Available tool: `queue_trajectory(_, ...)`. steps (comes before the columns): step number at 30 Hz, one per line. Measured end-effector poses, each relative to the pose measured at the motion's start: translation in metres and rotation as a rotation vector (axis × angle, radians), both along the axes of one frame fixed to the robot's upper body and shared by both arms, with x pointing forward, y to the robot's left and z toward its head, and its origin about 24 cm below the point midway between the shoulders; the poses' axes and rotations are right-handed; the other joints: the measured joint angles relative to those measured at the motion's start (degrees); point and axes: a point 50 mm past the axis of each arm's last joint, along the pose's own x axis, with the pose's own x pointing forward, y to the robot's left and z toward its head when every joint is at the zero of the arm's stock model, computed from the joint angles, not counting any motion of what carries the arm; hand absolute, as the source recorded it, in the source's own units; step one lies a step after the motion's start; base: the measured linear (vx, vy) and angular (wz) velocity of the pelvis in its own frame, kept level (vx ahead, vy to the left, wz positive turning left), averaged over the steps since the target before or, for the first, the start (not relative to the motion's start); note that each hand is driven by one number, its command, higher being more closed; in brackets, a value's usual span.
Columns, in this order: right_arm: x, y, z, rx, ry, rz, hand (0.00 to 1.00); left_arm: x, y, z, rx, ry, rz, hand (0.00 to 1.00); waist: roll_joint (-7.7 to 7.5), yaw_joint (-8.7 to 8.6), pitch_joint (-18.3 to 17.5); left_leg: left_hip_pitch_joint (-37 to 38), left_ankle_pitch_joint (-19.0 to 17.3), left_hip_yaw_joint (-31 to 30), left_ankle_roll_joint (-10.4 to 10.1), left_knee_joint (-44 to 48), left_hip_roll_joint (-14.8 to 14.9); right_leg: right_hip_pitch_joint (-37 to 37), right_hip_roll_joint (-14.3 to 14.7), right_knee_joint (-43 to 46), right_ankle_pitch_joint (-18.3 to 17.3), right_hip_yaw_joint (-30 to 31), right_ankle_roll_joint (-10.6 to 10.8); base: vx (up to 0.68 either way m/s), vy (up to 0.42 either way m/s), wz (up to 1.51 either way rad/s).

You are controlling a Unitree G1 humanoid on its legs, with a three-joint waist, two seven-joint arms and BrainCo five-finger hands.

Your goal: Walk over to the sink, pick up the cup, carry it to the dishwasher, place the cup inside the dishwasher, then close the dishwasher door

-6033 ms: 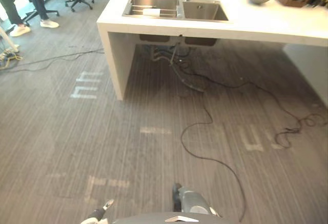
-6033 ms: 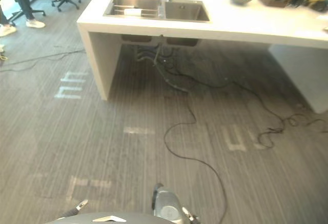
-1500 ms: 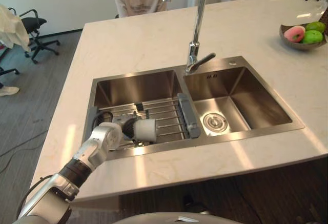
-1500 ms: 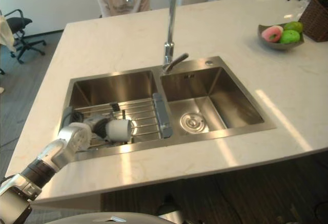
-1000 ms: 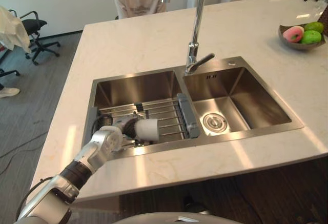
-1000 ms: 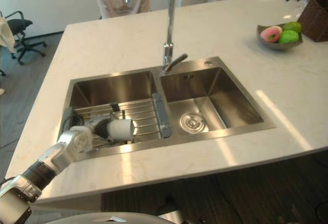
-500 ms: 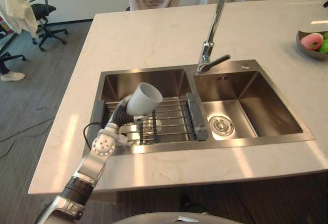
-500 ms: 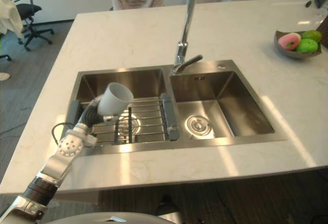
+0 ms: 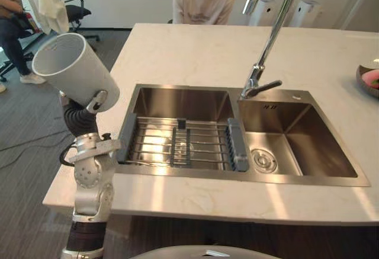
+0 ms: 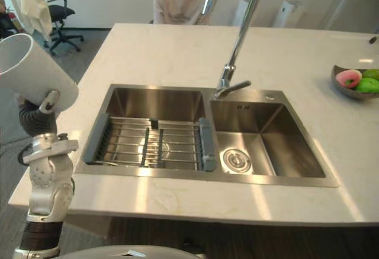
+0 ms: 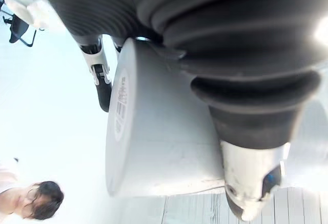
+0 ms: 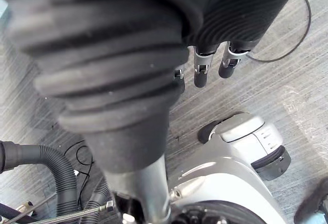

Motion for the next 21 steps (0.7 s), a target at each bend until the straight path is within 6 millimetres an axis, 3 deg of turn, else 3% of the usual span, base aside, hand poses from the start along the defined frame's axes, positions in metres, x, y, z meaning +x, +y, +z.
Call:
queue_trajectory(6,0.004,-0.005,0.002,-0.211,0.079,0.113,0.0,-0.006,0.001,0.002,-0.043,-0.021,0.029,1.0,-0.07,1.33,-0.6,-0.2,0.1,-0.1,0.0,0.0,0.0,0.1,0.0,0.0,0.0,-0.3,0.0,-0.01,-0.005,0.02)
queue_trajectory(7,0.013,-0.012,0.008,-0.467,0.154,0.149,0.0,-0.011,0.001,-0.002,-0.034,-0.007,0.026,1.0,0.56,2.36,-1.1,-0.2,0.1,-0.3,0.1,-0.3,0.0,0.2,0.1,0.0,-0.4,-0.5,0.0,-0.01,-0.008,0.04)
queue_trajectory(14,0.013,-0.014,0.009,-0.446,0.135,0.119,0.0,-0.013,0.0,0.0,-0.065,-0.026,0.029,1.0,0.56,1.6,-1.0,-1.2,-1.7,-0.2,0.1,2.2,0.1,-1.0,0.4,0.0,-0.5,1.3,-0.1,-0.01,-0.005,-0.1)
queue_trajectory(16,0.005,-0.013,0.008,-0.383,0.134,0.057,0.0,-0.012,-0.008,-0.001,-0.06,-0.025,-0.014,1.0,0.88,0.53,-0.8,-2.0,-2.1,-1.6,0.4,2.5,0.0,-1.2,0.1,0.0,-0.8,0.3,-0.1,0.02,-0.023,0.16)
queue_trajectory(21,-0.017,-0.006,0.004,-0.158,0.086,-0.165,0.0,-0.011,-0.02,-0.003,-0.073,-0.039,-0.105,1.0,1.71,0.79,-1.0,-3.2,-2.4,-5.4,0.2,2.6,-0.1,-1.7,0.2,0.0,-1.5,-1.4,0.3,0.07,-0.012,0.15)
